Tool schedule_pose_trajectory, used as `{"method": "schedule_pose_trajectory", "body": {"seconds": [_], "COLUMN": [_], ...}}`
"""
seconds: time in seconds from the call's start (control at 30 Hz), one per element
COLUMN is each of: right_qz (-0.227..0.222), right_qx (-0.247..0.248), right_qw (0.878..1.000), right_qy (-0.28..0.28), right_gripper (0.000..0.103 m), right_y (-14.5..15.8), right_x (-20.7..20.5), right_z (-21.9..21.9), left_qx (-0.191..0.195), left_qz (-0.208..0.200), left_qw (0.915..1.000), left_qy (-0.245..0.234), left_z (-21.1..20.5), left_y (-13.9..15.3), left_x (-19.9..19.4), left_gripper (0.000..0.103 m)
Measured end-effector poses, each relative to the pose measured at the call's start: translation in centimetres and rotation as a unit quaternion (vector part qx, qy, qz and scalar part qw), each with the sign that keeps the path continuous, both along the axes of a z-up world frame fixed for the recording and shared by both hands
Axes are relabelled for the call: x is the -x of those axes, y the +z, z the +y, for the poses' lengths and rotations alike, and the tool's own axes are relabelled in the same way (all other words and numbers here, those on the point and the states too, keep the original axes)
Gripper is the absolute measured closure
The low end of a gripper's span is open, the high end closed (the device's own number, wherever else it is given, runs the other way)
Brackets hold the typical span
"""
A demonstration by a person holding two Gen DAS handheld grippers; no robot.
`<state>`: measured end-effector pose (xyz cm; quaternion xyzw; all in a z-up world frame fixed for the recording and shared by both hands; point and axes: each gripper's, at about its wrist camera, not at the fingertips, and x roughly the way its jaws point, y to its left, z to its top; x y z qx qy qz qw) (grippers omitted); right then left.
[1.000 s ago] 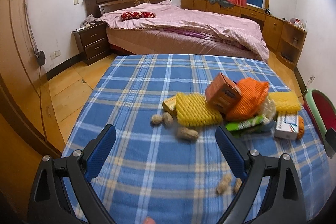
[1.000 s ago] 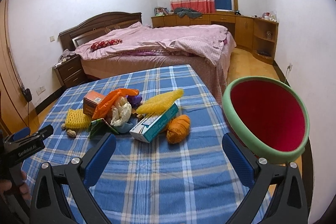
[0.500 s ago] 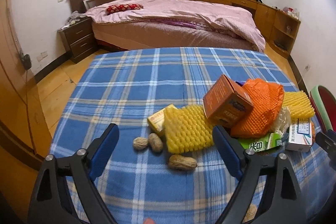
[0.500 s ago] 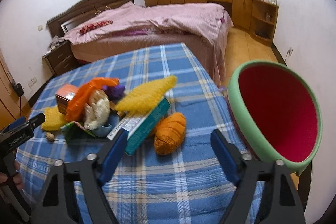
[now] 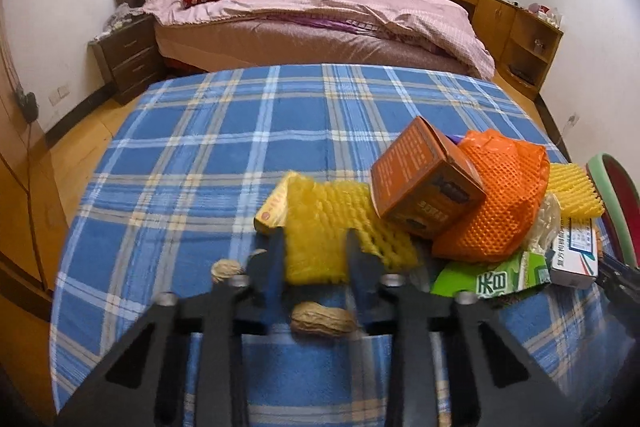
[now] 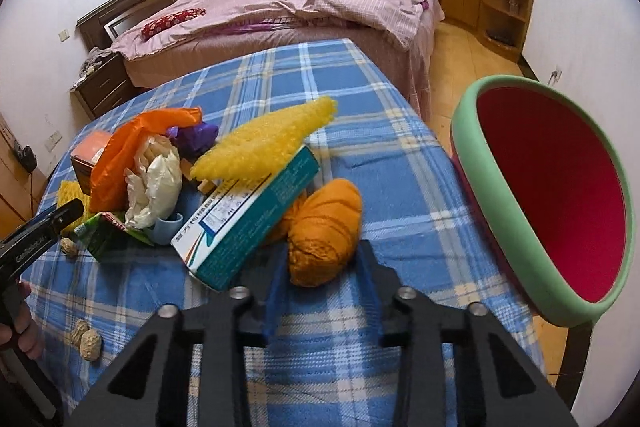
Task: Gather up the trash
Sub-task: 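Grasp the yellow corn-shaped foam with left tool while right tool grasps orange yarn ball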
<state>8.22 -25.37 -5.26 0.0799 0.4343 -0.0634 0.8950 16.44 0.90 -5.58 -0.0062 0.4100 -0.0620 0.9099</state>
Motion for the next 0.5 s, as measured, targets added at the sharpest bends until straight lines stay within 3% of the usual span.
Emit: {"method": "schedule_pose_trajectory", "body": {"seconds": [0.1, 0.5], "right_qz": [0.001, -0.028], "right_qx": [-0.001, -0.012], "right_qw": [1.000, 1.000], "right_qy": [0.002, 0.005], "right_gripper": [0.074, 0.076], "right_y": [0.1, 2.2], "right_x": [0.1, 2.6], "right_z": [0.1, -0.1], "left_qx": [0.009, 0.031], "left_qz": [-0.006, -0.052], "left_qw": [0.9999, 0.9981], "left_qy": [0.001, -0.015], "left_z": [0.0, -0.5], "left_y": [0.4, 4.4], "left_x": [0.5, 4.8], "left_gripper": [0.091, 0.092]}}
